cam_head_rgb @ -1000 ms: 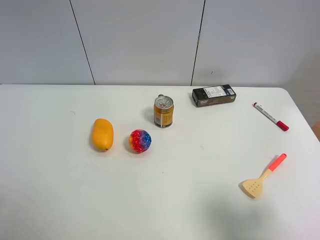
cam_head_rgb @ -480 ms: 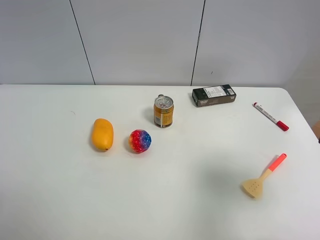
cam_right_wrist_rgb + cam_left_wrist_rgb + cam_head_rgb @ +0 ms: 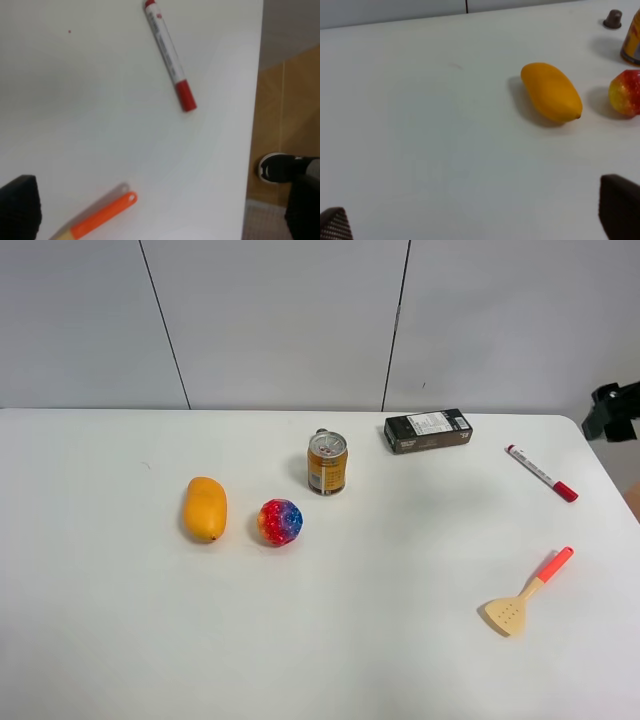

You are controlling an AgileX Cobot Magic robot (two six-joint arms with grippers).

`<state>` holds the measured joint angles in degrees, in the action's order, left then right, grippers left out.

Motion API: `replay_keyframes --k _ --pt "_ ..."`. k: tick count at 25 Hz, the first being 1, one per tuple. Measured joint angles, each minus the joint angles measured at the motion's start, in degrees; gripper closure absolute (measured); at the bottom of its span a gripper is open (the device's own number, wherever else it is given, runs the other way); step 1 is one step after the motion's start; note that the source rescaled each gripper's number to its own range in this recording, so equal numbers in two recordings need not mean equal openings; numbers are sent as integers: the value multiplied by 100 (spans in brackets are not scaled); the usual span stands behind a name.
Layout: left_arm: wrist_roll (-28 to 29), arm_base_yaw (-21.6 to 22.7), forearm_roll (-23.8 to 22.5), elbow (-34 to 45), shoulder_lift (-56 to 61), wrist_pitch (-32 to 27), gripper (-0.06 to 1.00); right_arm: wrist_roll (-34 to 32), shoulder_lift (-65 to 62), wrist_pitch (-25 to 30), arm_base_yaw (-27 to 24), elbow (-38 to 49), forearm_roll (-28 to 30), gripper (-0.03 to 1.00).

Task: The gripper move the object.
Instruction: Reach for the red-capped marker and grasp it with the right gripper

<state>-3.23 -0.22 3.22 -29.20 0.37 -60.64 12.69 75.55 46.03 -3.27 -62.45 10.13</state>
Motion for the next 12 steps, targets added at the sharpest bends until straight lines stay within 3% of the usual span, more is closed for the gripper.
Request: replay_keyframes --k 6,12 --pt "-5 0 0 0 0 0 -6 919 1408 -123 -237 -984 -163 -3" --pt "-5 0 0 0 0 0 -6 2430 2315 -198 -1118 -1080 -1647 -2"
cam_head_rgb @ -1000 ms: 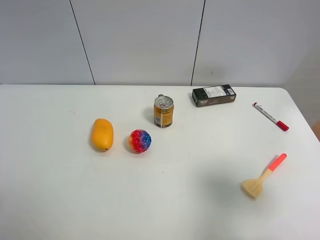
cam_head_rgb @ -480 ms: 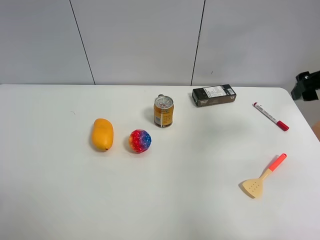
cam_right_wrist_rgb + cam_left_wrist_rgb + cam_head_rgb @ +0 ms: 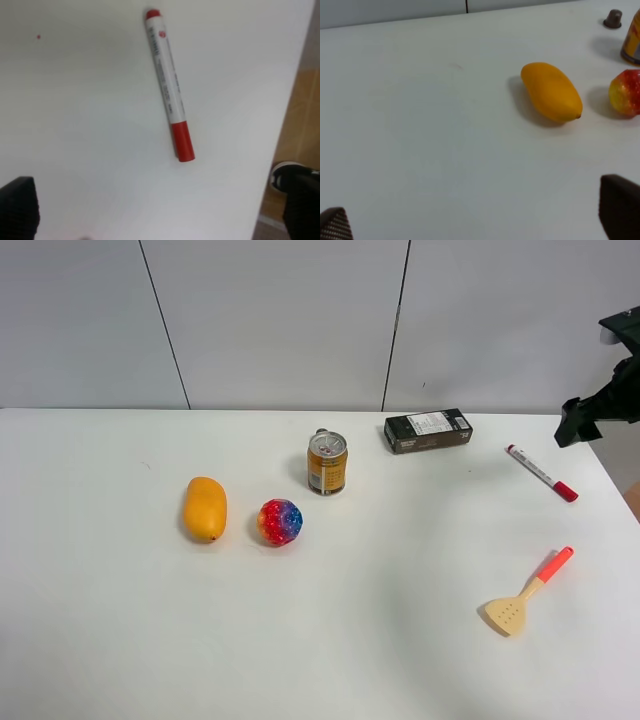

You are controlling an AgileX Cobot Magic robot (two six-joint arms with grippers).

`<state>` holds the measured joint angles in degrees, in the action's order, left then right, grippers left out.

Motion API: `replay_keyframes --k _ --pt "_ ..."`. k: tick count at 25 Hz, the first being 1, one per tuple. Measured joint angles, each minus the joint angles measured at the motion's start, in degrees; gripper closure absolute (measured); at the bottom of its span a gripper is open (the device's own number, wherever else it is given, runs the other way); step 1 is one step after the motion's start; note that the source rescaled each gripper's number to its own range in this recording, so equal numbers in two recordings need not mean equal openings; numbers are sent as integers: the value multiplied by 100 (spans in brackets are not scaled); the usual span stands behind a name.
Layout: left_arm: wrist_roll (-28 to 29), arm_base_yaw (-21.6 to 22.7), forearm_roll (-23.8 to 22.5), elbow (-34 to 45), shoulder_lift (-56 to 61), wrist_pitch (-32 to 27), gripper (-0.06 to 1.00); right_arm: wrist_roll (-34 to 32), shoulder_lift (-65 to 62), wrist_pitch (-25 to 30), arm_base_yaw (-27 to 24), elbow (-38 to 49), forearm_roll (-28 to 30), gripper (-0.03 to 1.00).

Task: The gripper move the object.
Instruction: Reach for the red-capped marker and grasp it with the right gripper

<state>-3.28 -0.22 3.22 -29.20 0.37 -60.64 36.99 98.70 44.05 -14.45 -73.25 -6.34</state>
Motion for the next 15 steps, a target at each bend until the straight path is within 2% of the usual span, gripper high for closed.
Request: replay_keyframes --k 2,6,8,13,15 --pt "0 0 0 0 0 0 -6 293 261 -13 -174 -5 -290 0" --pt "0 0 0 0 0 0 -6 481 731 -38 -303 -31 -335 2" --pt "5 0 0 0 0 0 -6 433 844 19 -297 -31 -349 2" --pt "5 0 0 0 0 0 -6 25 869 690 -278 -31 -391 3" --pt "5 0 0 0 0 0 -6 6 869 704 -278 -31 -490 3"
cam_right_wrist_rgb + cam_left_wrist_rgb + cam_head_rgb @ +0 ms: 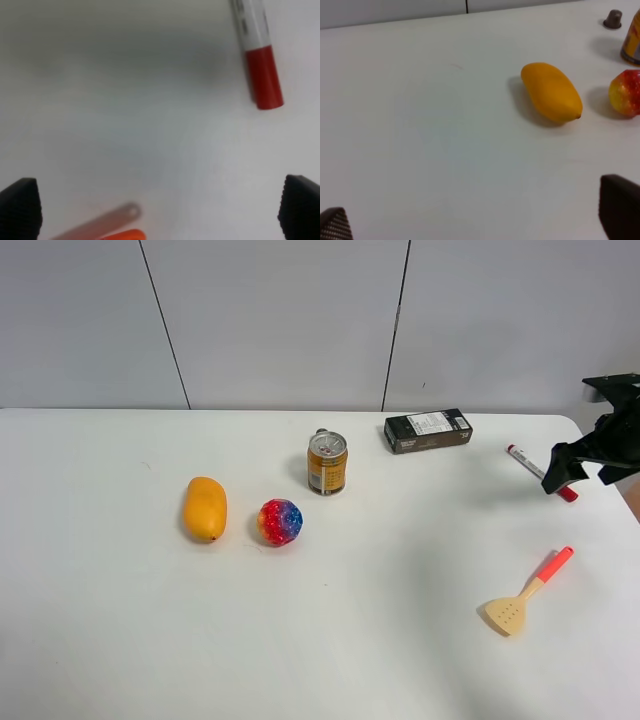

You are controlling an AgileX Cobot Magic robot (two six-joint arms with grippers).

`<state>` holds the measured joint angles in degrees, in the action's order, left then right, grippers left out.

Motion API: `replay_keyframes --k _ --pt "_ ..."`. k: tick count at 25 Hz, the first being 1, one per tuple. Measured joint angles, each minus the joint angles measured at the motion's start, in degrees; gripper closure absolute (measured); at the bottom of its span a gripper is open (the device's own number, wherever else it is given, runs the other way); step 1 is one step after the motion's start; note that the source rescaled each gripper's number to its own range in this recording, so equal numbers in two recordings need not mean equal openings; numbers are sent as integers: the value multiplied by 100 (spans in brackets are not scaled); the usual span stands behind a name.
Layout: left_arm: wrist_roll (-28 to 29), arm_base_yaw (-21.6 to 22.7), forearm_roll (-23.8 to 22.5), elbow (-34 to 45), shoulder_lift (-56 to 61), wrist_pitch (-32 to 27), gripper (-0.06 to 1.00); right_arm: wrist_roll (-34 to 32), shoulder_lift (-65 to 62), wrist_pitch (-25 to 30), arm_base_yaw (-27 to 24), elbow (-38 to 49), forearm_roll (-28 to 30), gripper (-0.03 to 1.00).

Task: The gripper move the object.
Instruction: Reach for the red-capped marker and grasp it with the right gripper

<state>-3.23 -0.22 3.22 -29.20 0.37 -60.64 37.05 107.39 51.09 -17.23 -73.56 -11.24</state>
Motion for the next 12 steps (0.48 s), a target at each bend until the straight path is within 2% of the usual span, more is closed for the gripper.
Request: replay_keyframes --k 7,12 --pt "-6 0 0 0 0 0 -6 338 95 -567 -132 -133 -250 3" --pt "-6 0 0 0 0 0 -6 396 744 -525 -229 -786 -263 3"
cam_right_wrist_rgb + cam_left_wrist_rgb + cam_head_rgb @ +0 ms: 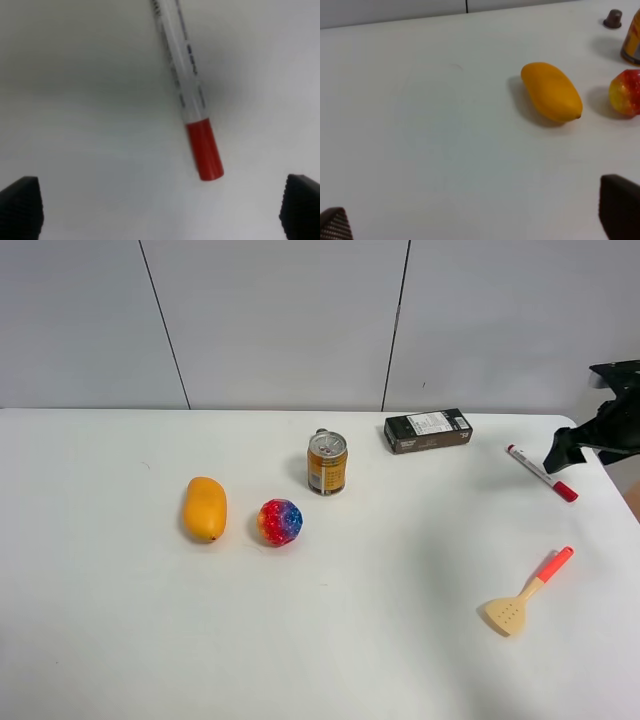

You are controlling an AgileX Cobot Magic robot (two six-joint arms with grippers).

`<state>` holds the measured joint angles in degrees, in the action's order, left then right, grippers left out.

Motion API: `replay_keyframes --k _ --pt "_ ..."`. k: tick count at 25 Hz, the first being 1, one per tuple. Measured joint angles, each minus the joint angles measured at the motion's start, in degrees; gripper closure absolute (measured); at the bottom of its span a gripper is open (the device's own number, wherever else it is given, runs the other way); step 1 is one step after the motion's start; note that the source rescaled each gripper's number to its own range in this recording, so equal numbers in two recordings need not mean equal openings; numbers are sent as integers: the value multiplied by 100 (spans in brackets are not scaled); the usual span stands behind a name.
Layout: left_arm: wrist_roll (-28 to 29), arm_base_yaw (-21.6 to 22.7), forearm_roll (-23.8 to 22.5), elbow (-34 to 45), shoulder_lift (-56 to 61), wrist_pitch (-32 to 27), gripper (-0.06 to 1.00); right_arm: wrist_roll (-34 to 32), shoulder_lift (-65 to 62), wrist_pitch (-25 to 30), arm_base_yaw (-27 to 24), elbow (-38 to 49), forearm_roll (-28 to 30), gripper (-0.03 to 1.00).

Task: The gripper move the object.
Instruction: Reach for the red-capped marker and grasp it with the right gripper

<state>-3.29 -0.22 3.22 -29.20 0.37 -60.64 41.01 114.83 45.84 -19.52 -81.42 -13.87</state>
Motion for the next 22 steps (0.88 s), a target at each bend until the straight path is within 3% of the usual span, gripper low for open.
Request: replay_keyframes --k 9,18,22 --pt "7 0 0 0 0 0 -6 -2 1150 189 0 -1107 -110 3" --pt "0 0 -4 0 0 0 -6 78 1694 291 104 -1466 -187 8" --pt "0 0 -4 0 0 0 -6 83 1694 385 191 -1482 -174 25"
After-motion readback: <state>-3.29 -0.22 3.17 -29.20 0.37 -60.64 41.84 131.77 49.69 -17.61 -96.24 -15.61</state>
